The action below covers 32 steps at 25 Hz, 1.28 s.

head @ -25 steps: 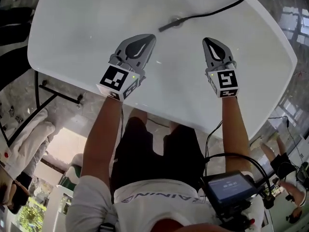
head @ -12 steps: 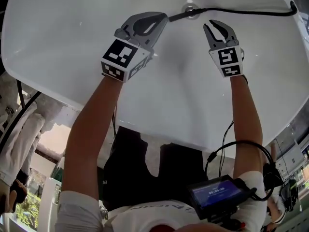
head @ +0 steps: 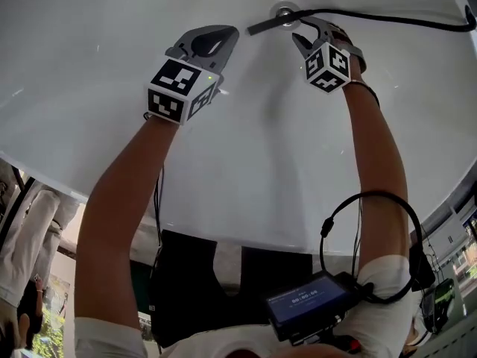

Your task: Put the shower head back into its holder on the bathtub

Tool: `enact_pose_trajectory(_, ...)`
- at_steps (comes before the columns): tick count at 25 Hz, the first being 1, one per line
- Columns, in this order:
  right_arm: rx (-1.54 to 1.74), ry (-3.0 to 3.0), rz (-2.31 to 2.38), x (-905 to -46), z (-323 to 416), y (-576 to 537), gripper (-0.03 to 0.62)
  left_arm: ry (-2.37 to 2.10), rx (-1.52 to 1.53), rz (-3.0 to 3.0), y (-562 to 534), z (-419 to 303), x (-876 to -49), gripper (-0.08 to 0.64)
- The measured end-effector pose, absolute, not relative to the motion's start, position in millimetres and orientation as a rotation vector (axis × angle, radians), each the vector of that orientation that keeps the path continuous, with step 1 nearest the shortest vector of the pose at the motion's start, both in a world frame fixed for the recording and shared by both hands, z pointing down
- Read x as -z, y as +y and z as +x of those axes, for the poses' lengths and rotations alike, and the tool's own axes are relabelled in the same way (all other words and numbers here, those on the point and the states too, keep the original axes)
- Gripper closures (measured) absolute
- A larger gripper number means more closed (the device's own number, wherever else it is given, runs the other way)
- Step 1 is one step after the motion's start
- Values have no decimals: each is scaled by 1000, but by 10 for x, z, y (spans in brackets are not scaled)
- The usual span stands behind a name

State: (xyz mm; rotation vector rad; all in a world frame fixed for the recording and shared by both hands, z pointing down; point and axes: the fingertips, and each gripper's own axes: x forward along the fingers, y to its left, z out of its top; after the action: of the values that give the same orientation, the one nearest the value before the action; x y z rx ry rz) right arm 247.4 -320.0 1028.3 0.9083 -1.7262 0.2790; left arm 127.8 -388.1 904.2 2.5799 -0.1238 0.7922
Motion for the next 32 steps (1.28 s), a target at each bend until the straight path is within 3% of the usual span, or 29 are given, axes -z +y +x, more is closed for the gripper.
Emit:
enact_pose_trajectory(15,-50,-1585,410,-11432,2343,-3411,422,-97,-806,2519,-3909,1158,-9684,543)
enact_pose_trajectory(32,-90,-1507,215,-11788,2358,-3380,420,-141,-767,2484,-3982,1130,-9737,543)
